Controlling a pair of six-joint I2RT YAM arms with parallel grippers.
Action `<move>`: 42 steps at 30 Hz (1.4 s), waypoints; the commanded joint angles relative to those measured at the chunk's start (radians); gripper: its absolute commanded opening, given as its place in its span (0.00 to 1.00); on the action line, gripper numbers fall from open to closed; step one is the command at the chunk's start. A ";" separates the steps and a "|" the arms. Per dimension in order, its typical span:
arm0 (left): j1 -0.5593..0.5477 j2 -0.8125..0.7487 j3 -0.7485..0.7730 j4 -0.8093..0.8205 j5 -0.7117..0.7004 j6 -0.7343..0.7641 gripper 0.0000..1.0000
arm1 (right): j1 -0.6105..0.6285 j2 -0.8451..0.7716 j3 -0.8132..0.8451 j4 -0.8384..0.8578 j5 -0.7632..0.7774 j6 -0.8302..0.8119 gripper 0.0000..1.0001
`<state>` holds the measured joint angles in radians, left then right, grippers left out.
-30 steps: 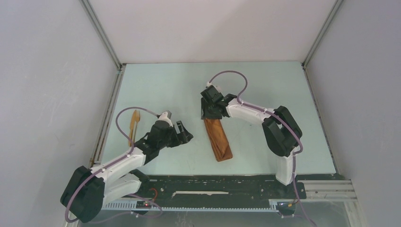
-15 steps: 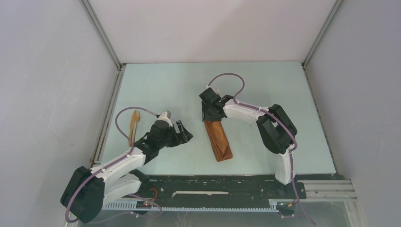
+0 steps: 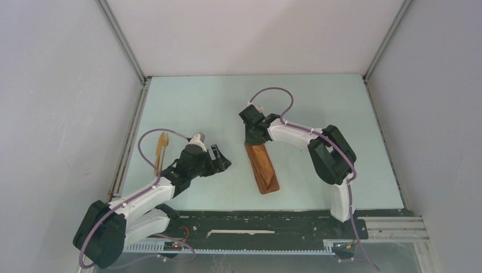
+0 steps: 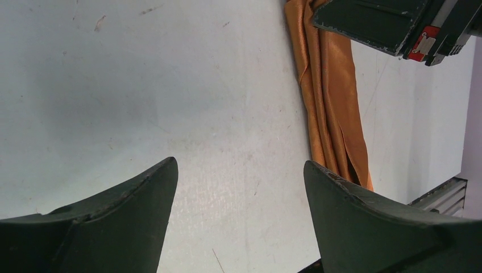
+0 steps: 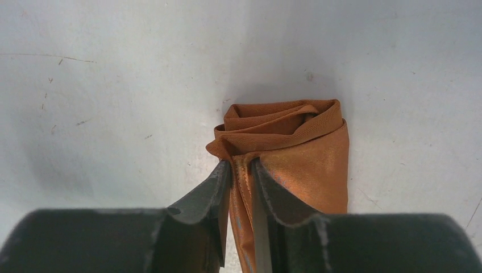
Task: Fold the napkin into a case and place the utensils inside
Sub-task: Pick up the top corner of the smaller rectangle folded napkin from the center of the board.
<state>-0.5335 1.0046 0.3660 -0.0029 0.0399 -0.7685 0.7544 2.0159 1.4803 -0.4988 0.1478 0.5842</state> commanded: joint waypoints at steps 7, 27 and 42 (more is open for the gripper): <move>0.010 -0.018 -0.011 0.020 0.014 0.009 0.88 | 0.008 0.012 0.035 -0.005 0.031 0.006 0.45; 0.017 -0.026 -0.018 0.017 0.020 0.008 0.88 | -0.014 0.079 0.038 0.038 0.016 -0.002 0.24; 0.017 0.214 0.146 0.084 0.153 0.053 0.85 | -0.031 -0.095 -0.052 0.062 -0.038 0.038 0.00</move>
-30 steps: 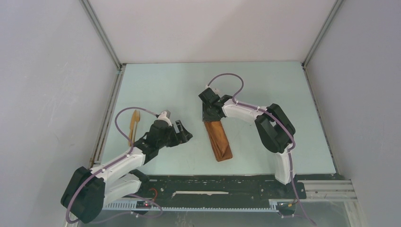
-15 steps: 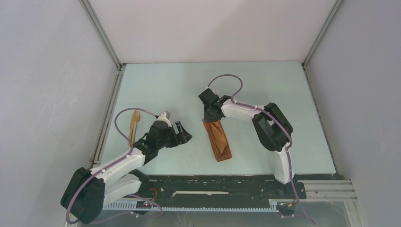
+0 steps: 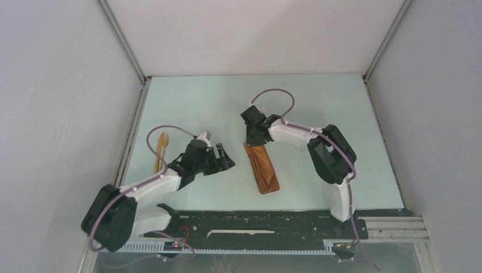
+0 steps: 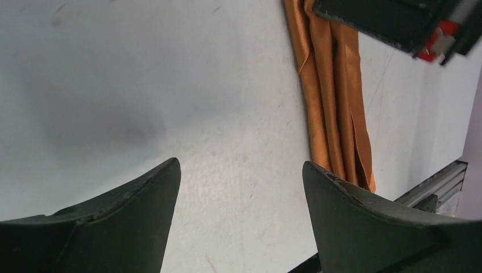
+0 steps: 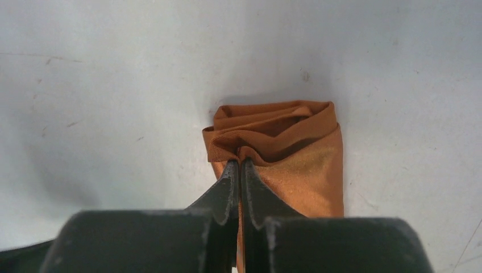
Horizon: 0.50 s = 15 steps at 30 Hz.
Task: Fold the napkin into a case and place the utensils inside
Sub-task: Pick up the top corner of the smaller rectangle folded napkin from the center of the board.
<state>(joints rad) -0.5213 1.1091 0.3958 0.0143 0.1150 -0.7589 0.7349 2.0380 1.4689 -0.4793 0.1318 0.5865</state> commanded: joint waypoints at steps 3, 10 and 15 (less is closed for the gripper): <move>-0.001 0.224 0.203 0.075 0.090 0.069 0.73 | -0.026 -0.156 -0.081 0.063 -0.036 0.061 0.00; -0.067 0.412 0.424 -0.001 0.021 0.146 0.50 | -0.043 -0.185 -0.123 0.072 -0.037 0.112 0.00; -0.137 0.514 0.509 -0.050 -0.047 0.184 0.44 | -0.053 -0.196 -0.136 0.075 -0.032 0.142 0.00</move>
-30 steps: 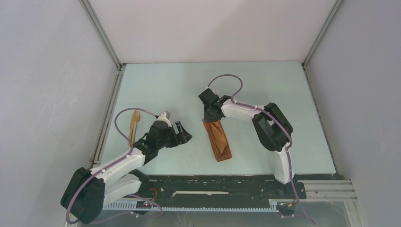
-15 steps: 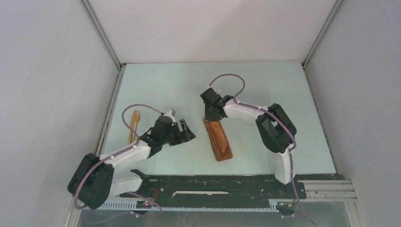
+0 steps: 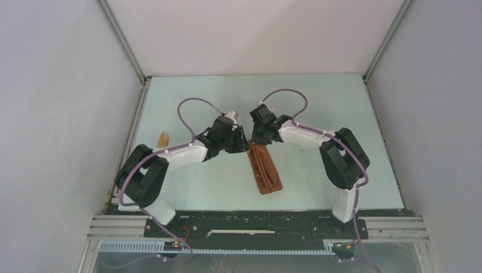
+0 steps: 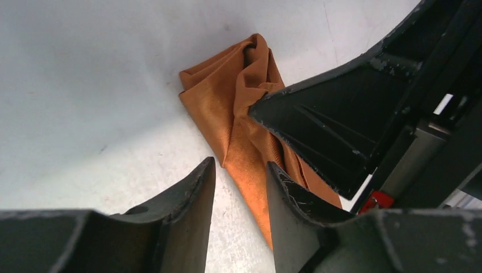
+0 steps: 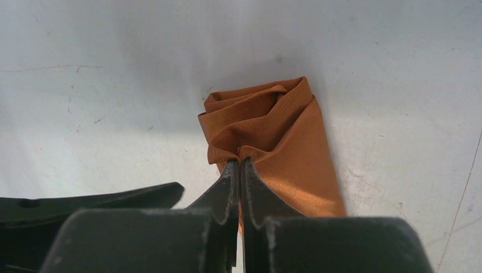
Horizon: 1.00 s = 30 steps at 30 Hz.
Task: Fold the napkin into a case and place the utensils inside
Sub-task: Pick up the top corner of the smaller rectangle folded napkin from the center of the board, then stuff the top corner of the smaller-rectangle-folded napkin into the folded napkin.
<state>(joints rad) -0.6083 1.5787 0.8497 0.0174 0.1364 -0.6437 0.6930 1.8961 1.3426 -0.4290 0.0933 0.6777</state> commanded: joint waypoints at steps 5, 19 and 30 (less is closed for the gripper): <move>-0.108 0.097 0.133 -0.121 -0.216 0.134 0.41 | -0.016 -0.066 -0.019 0.029 0.006 0.063 0.00; -0.206 0.220 0.280 -0.226 -0.437 0.231 0.36 | -0.023 -0.083 -0.050 0.052 -0.010 0.077 0.00; -0.206 0.180 0.141 0.029 -0.447 0.203 0.39 | -0.027 -0.087 -0.061 0.066 -0.033 0.082 0.00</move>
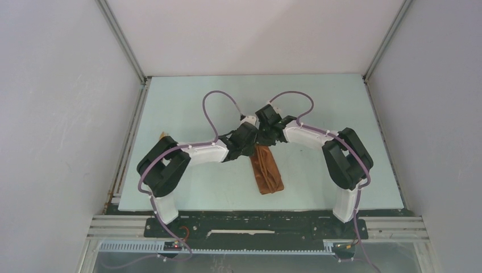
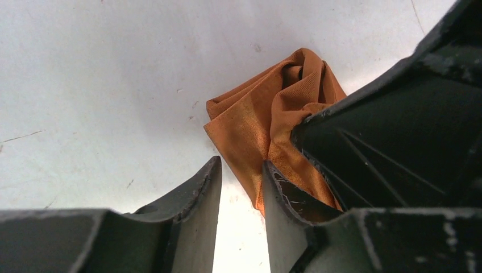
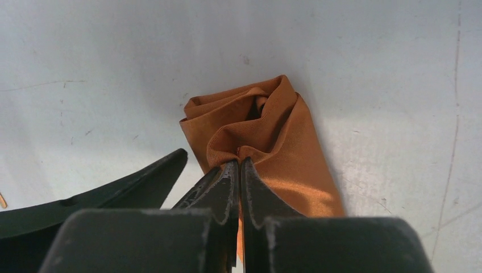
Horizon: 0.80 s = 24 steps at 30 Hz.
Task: Fold the napkin into a case and place the utensils inside
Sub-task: Stuff the top corner of the smaller-rectangle-folded napkin into the folded napkin.
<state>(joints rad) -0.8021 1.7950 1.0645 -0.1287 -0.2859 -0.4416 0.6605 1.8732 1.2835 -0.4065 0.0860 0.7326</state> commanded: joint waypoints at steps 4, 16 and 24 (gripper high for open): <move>-0.012 -0.083 -0.141 0.281 -0.041 0.003 0.42 | -0.001 -0.072 -0.012 0.052 -0.032 0.030 0.00; -0.011 -0.117 -0.255 0.531 -0.037 0.005 0.47 | -0.025 -0.088 -0.046 0.076 -0.065 0.040 0.00; -0.019 -0.075 -0.235 0.551 -0.016 0.047 0.33 | -0.033 -0.095 -0.056 0.086 -0.075 0.046 0.00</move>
<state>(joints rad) -0.8093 1.7039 0.8009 0.3588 -0.3042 -0.4343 0.6346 1.8378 1.2335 -0.3462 0.0162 0.7643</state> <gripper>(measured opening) 0.359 0.009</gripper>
